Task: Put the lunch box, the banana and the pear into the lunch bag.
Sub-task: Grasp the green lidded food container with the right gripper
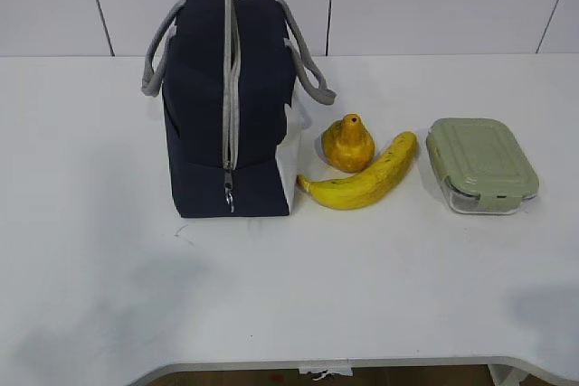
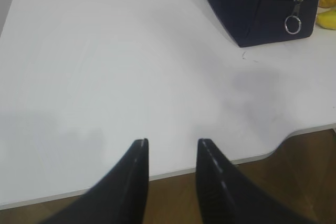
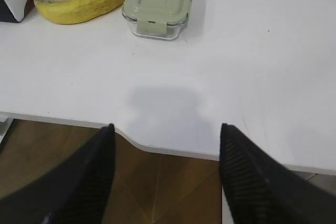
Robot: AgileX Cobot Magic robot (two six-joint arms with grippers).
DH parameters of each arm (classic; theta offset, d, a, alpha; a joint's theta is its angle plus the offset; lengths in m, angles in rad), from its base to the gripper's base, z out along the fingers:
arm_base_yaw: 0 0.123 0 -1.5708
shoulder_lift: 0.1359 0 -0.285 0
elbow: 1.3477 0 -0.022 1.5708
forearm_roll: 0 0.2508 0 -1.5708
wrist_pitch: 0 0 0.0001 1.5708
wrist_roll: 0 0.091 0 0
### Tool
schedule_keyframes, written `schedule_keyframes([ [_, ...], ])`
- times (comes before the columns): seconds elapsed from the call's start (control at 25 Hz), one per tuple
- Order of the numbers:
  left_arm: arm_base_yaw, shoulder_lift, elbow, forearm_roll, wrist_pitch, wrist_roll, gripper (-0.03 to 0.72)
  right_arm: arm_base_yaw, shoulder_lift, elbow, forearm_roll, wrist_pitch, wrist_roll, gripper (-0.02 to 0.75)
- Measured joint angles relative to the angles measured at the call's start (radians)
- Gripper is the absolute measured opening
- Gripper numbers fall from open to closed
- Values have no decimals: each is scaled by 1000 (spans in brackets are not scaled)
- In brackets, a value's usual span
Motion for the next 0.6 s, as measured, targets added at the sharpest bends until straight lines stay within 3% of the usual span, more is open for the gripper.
schedule_keyframes([
  [0.6, 0, 0, 0, 0, 0, 0, 237, 0, 68, -18, 0, -25, 0, 486],
])
